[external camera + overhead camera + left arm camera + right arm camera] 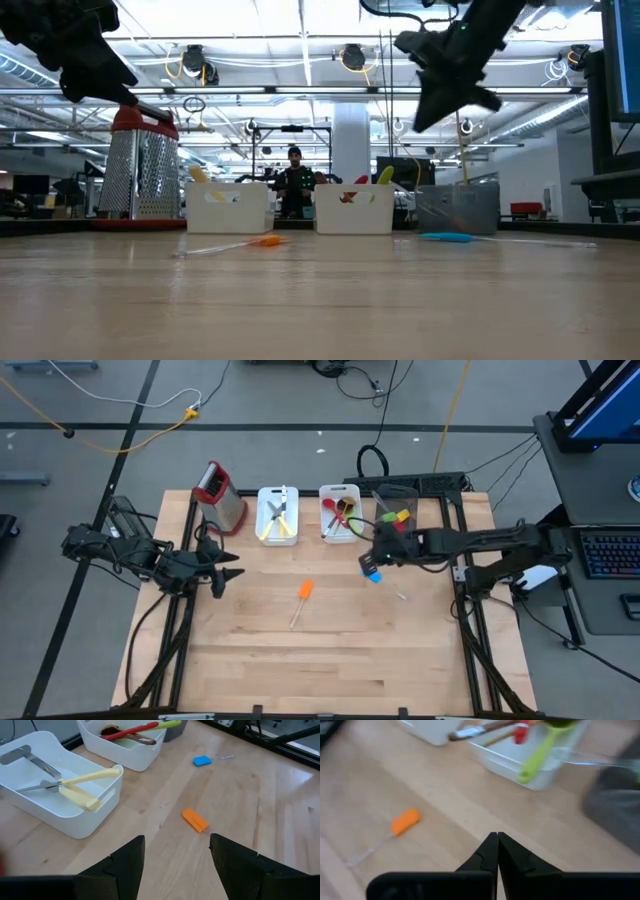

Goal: Pick & Place Kitchen Items
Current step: Put the blue spatula into the black bin

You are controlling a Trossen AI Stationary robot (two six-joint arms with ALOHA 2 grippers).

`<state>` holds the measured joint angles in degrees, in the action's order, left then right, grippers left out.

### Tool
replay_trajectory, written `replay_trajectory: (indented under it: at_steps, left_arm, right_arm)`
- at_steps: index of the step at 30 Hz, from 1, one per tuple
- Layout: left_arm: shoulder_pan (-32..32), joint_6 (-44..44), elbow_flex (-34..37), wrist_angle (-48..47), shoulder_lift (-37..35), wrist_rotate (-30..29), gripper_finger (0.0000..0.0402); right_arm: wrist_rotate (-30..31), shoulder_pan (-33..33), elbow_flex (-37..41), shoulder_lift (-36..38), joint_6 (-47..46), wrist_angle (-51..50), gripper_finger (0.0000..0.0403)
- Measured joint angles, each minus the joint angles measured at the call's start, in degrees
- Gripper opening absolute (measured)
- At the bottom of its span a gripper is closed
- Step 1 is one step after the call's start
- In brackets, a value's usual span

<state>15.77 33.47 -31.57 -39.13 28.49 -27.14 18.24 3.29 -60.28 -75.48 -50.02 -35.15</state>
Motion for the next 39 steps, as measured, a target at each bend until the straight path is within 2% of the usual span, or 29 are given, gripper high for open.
replay_trajectory:
  at_steps: [5, 8, 10, 13, 16, 20, 31, 35, 39]
  left_arm:
    - [0.0, 0.0, 0.0, 0.0, 0.0, -0.4, 0.023]
    - [0.0, 0.0, 0.0, 0.0, 0.0, -0.4, 0.023]
    - [0.0, 0.1, 0.0, 0.0, 0.0, -0.4, 0.023]
    - [0.0, 0.1, 0.0, 0.0, 0.0, -0.4, 0.023]
    - [0.0, 0.3, 0.0, 0.0, 0.0, -0.4, 0.023]
    - [0.0, 2.7, 0.0, 0.0, 0.0, -0.4, 0.023]
    - [0.0, 6.1, 0.0, 0.0, 0.0, -0.5, 0.023]
    - [0.0, 5.5, 0.0, 0.0, 0.0, -0.5, 0.023]
    - [0.0, 5.7, 0.0, -0.1, 0.0, -0.9, 0.023]
  right_arm:
    - [-7.5, 1.4, 7.8, 0.0, 3.2, 18.0, 0.0001]
    - [-12.0, 1.7, 12.2, 0.0, 4.2, 24.0, 0.0]
    - [-13.8, 1.6, 13.9, 0.0, 5.7, 24.2, 0.0]
    - [-13.0, 0.6, 14.9, 0.0, 9.2, 23.0, 0.0]
    - [-10.4, -0.8, 14.9, 0.0, 19.8, 24.2, 0.0]
    - [-12.4, -2.0, 14.9, 0.0, 31.7, 25.9, 0.0]
    - [-22.1, 0.5, 14.8, 0.0, 37.3, 25.5, 0.0005]
    - [-24.6, 1.3, 14.8, 0.0, 37.4, 24.4, 0.0032]
    - [-27.3, 1.8, 14.8, 0.0, 37.5, 22.1, 0.0076]
